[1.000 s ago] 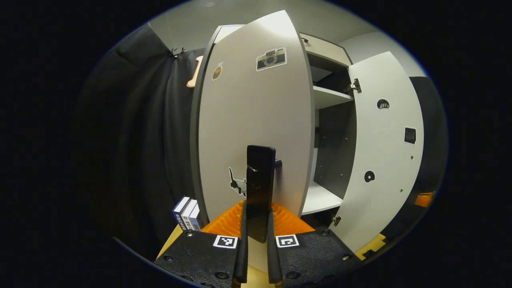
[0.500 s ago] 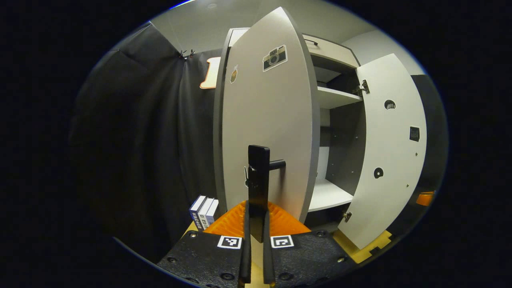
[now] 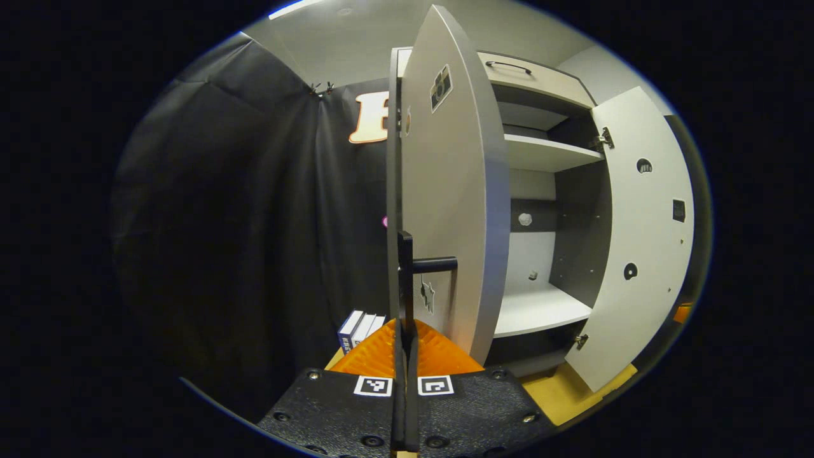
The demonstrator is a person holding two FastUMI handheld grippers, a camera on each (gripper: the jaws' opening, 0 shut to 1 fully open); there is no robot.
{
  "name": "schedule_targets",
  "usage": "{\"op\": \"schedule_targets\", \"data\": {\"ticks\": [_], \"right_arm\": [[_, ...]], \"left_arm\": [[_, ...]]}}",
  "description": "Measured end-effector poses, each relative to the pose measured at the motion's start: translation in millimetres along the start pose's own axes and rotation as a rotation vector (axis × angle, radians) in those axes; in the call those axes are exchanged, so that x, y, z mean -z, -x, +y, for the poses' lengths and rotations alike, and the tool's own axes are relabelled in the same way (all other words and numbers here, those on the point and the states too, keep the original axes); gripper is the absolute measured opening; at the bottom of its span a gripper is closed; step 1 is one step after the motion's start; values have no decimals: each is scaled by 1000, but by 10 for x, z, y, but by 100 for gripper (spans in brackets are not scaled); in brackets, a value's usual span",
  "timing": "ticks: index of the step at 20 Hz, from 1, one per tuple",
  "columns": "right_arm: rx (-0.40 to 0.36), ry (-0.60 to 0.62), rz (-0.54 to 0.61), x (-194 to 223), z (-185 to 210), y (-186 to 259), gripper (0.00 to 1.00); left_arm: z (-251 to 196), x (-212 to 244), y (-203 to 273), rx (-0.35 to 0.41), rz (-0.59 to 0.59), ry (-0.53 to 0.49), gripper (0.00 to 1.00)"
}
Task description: Open the right door of the double-door shoe cabinet with the right hand, and open the left door with the left hand.
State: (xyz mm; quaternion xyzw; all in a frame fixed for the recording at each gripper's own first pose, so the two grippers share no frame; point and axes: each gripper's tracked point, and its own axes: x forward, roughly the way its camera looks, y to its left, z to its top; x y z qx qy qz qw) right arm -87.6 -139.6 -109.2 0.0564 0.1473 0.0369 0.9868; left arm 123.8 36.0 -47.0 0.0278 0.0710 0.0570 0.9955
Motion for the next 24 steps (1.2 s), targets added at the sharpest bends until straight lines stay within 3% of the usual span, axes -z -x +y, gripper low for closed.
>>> {"op": "schedule_targets", "data": {"ticks": [8, 18, 24], "right_arm": [[-32, 7, 3, -4, 72, -48, 11], [-28, 23, 2, 0, 87, 1, 11], [-33, 12, -8, 5, 111, 8, 11]], "left_arm": [[296, 36, 13, -29, -6, 30, 0], [451, 22, -39, 66, -21, 29, 1], [473, 85, 103, 38, 8, 53, 3]]}}
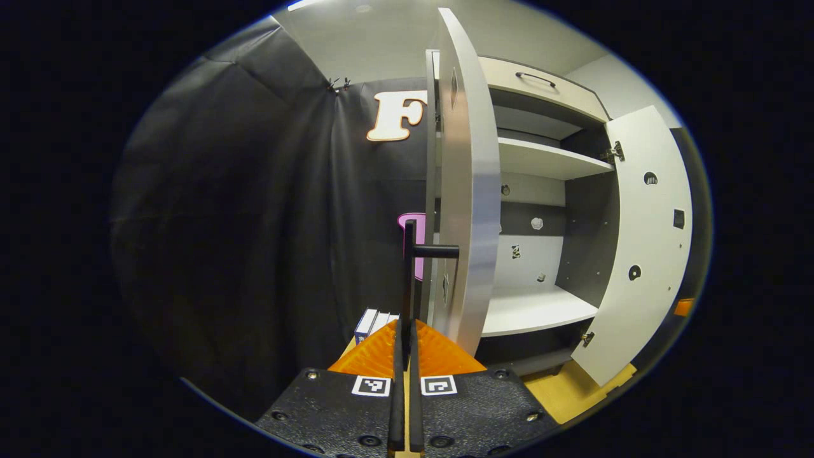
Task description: Open the right door of the double-door shoe cabinet with the right hand, and open the left door with the left hand.
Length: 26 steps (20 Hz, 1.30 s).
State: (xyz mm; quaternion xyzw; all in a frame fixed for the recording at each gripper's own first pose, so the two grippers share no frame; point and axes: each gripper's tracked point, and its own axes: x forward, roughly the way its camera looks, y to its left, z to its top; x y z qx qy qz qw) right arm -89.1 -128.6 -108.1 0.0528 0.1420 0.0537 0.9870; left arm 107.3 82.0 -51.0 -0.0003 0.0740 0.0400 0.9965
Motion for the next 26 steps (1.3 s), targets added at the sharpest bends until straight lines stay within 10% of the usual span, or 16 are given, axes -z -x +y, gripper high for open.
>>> {"op": "schedule_targets", "data": {"ticks": [6, 26], "right_arm": [[-21, 32, -3, -43, 130, -23, 11], [-71, 121, -268, -1394, 1363, -232, 22]], "left_arm": [[36, -103, 301, -39, 2, 14, 6], [-1811, -1049, 218, 263, -204, -4, 6]]}}
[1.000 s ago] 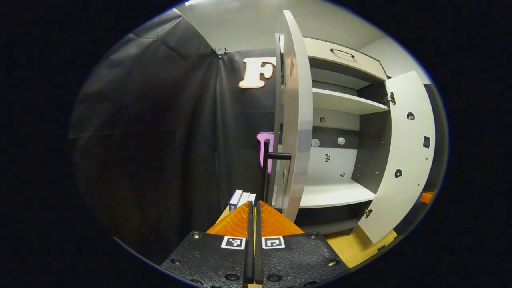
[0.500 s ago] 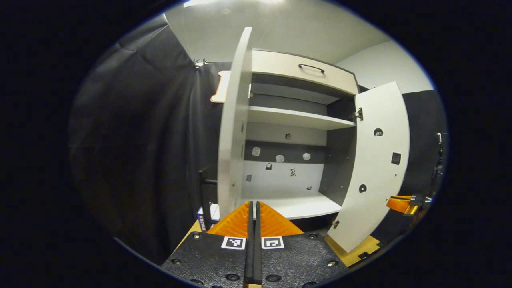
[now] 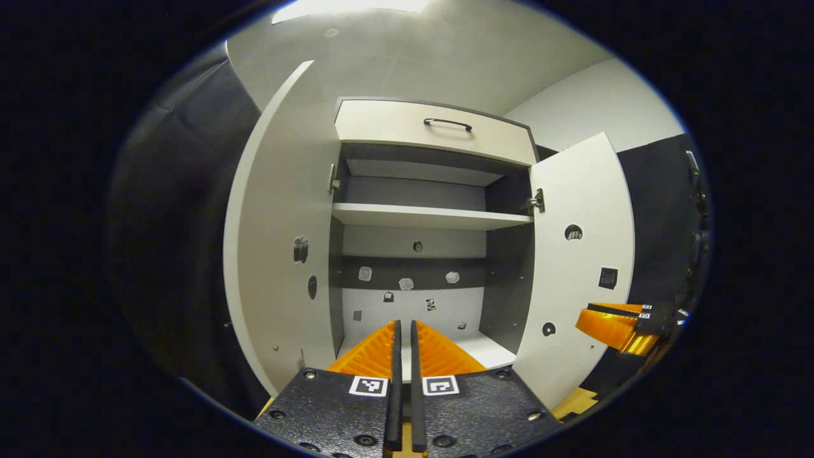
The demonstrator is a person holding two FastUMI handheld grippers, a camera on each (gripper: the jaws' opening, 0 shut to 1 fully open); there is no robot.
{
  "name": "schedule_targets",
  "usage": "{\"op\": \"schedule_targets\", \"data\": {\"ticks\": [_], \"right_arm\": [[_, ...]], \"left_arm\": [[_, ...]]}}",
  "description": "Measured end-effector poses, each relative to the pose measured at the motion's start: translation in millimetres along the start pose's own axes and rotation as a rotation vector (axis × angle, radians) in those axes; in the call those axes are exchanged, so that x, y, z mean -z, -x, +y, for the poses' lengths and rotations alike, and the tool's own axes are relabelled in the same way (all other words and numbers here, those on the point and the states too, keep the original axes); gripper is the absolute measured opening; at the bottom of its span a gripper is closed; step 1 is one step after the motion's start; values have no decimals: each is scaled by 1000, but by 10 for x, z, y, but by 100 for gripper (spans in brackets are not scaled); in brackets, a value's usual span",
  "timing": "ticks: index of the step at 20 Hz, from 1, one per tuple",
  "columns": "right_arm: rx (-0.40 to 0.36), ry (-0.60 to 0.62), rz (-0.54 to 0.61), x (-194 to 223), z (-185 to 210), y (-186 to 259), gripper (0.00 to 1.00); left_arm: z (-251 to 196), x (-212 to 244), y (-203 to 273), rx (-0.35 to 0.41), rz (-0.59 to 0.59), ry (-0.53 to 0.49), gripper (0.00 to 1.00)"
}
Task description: Open the right door of the double-door shoe cabinet with the right hand, and open the left door with the left hand.
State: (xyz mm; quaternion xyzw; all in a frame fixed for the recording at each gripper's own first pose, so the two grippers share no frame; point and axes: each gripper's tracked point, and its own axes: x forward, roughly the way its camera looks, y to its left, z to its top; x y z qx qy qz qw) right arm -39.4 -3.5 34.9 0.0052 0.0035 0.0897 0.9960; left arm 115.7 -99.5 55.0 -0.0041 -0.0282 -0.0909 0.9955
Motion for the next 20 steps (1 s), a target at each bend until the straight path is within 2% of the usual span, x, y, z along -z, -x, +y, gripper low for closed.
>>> {"op": "schedule_targets", "data": {"ticks": [1, 2, 3, 4, 5, 6, 9, 11, 12, 13, 16, 17, 20], "right_arm": [[-1, -2, -8, -31, 35, -25, 24], [-2, -7, -17, -62, 66, -31, 42], [1, -9, -23, -77, 75, -54, 49], [8, -4, -28, -91, 68, -61, 72], [13, 5, -31, -85, 59, -82, 83], [17, 9, -37, -106, 42, -77, 100], [29, 5, -50, -132, -9, -64, 100], [45, 2, -53, -148, -92, -39, 100], [49, 0, -54, -160, -133, -11, 100], [53, -1, -56, -168, -181, 26, 100], [79, 8, -61, -202, -423, 174, 100], [89, 16, -67, -227, -523, 238, 100], [126, 53, -92, -321, -910, 471, 100]], "left_arm": [[-61, -14, -11, 15, -5, 10, 20], [-96, -11, -52, 22, -7, 19, 34], [-104, -9, -51, 22, -6, 21, 50], [-115, -4, -71, 22, -8, 18, 66], [-93, 13, -126, 21, -13, 19, 83], [-141, -16, -91, 18, -20, 19, 99], [-202, -21, -120, 31, -34, 20, 94], [-270, -7, -149, 39, -31, 5, 96], [-326, -3, -167, 47, -29, -5, 93], [-403, -1, -175, 60, -28, -12, 96], [-776, 15, -226, 116, -31, -5, 96], [-946, 23, -237, 141, -30, 5, 99], [-1472, 51, -252, 207, -26, 5, 93]]}}
